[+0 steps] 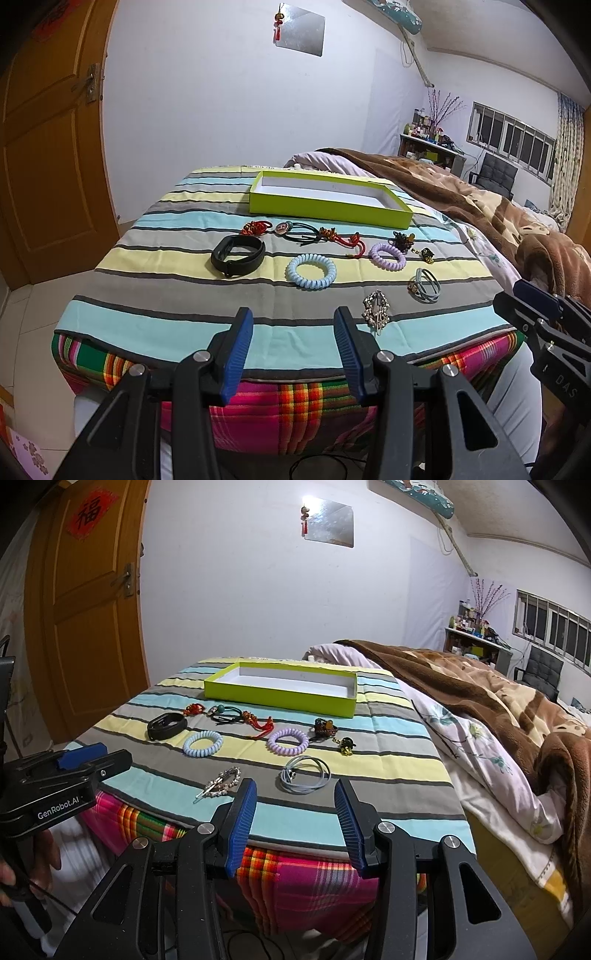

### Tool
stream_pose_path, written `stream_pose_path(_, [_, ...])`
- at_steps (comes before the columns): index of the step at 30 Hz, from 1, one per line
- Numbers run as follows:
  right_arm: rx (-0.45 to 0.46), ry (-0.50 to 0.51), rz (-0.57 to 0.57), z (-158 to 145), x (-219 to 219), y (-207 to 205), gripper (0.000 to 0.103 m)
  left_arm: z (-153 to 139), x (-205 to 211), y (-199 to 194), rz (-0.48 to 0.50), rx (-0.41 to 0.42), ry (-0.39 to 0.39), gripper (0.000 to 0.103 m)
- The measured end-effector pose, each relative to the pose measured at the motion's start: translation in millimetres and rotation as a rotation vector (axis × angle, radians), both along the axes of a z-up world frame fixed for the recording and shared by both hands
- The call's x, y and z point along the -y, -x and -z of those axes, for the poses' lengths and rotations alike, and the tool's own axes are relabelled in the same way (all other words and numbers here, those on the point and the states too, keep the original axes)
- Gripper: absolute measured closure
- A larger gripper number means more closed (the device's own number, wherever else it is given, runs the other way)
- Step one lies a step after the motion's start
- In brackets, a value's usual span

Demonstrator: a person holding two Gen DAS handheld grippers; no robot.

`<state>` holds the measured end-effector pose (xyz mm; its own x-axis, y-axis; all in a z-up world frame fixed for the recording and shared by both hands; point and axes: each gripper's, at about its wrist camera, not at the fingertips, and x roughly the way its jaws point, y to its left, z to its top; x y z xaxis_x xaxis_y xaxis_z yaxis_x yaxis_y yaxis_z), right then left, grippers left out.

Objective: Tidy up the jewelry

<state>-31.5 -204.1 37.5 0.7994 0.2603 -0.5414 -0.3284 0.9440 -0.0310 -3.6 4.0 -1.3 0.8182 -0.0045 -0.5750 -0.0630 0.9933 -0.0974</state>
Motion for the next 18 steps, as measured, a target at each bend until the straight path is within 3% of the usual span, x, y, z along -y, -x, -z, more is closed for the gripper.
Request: stream_pose_path(18, [-0.004,-0.004,0.000,1.2,1.4,-0.2,0.058,1.9,3.6,1.6,0.009,-0.003,-0.002,0.056])
